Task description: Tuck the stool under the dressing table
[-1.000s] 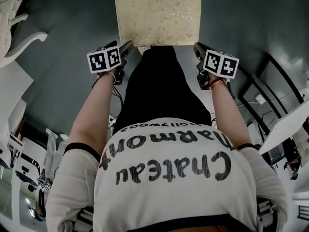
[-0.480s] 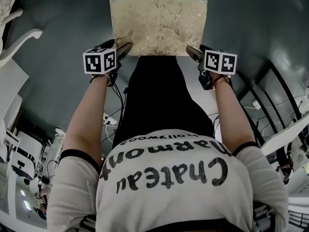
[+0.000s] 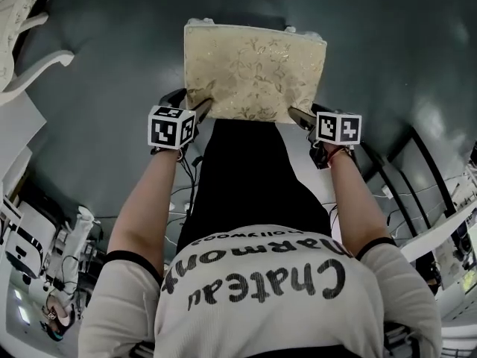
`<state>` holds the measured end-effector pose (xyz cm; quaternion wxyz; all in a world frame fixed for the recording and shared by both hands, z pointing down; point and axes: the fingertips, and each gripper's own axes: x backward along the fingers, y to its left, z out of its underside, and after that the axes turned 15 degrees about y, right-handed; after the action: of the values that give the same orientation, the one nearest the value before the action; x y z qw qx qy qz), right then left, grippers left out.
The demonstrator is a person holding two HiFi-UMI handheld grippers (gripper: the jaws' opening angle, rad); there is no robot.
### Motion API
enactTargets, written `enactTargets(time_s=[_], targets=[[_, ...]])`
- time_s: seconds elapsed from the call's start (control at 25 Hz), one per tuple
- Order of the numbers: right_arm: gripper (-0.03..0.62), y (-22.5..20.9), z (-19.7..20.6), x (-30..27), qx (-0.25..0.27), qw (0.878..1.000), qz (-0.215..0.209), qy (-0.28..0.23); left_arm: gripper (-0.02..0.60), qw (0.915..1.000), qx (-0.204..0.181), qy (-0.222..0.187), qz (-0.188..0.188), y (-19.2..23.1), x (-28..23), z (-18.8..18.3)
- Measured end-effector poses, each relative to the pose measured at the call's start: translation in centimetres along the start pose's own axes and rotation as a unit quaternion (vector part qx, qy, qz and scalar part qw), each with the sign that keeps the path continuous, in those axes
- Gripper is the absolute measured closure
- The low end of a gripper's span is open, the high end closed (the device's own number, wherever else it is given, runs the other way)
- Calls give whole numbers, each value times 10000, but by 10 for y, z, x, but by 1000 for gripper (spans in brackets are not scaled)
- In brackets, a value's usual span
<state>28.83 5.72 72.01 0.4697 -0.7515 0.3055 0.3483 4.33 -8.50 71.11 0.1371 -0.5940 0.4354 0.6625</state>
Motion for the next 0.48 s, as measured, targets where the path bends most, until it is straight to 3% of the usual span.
enactTargets(time_s=[0.16, 0.48], targets=[[267, 3, -3, 3, 61, 9996, 287, -45, 256, 10000, -51, -47, -21, 0, 1, -2], [293, 16, -20, 3, 561, 9944, 885, 116, 262, 9996, 235, -131, -88, 11, 8, -2]])
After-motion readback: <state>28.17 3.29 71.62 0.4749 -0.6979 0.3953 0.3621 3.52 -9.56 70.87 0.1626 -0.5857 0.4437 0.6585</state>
